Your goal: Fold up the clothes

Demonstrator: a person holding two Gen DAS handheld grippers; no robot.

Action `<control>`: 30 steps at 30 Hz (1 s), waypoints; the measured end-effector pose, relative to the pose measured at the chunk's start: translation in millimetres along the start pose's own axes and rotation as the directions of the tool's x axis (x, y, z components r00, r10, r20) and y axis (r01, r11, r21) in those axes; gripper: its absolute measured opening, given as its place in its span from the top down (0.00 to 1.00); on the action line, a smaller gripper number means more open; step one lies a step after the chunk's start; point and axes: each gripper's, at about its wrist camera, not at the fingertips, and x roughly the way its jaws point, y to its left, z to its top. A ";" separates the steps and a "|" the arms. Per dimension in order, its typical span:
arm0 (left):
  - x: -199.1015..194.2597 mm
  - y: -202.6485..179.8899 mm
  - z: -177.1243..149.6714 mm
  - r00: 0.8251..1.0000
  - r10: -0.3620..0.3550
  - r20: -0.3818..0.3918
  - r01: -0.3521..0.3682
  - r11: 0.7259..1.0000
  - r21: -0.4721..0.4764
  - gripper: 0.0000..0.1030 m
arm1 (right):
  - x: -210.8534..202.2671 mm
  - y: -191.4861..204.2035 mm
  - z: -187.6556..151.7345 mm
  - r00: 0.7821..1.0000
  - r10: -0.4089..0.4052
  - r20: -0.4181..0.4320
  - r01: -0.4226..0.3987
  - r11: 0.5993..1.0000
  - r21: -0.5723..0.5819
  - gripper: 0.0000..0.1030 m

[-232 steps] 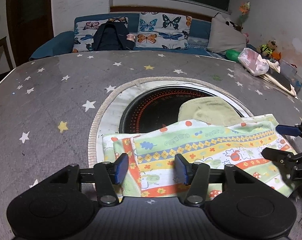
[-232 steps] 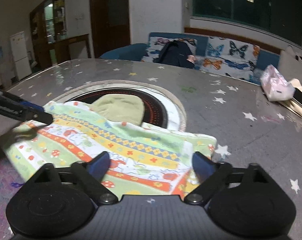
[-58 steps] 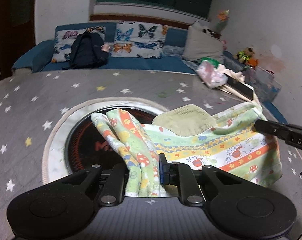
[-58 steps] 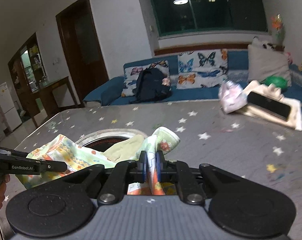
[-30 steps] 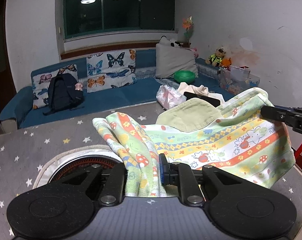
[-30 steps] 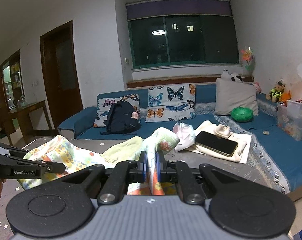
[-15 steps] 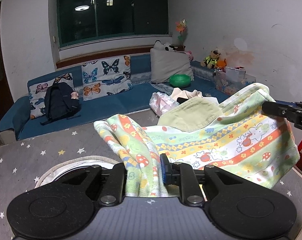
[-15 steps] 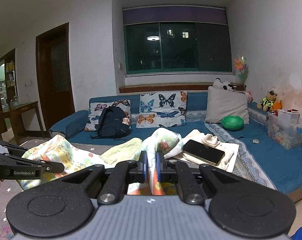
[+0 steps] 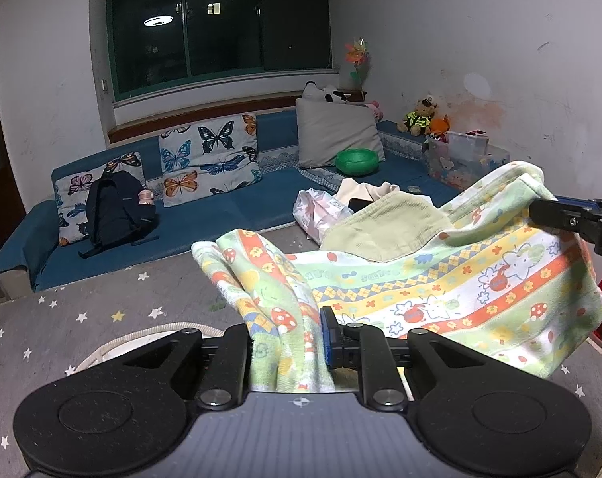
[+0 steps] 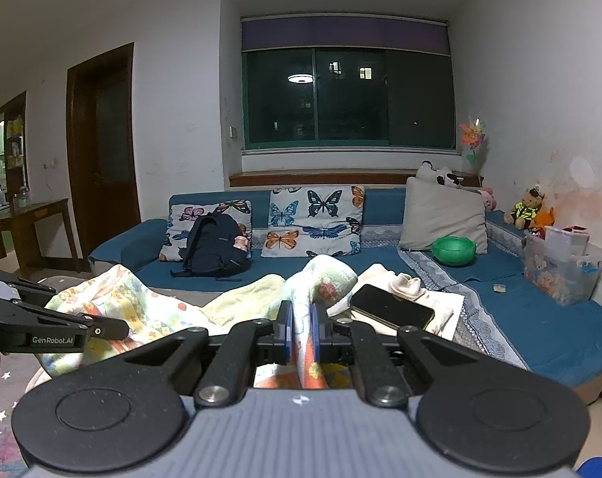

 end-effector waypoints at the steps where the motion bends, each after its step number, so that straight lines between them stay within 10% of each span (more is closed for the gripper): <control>1: 1.5 0.2 -0.3 1.000 0.001 -0.002 0.000 1.000 0.000 0.81 | 0.7 -0.5 -0.5 1.000 -0.001 -0.001 0.001 1.000 0.001 0.92; 30: 71.2 -8.1 -25.1 0.987 0.016 -0.161 -0.016 1.000 0.003 0.81 | 55.2 -16.3 -48.2 0.991 0.004 -0.134 0.006 0.997 0.072 0.92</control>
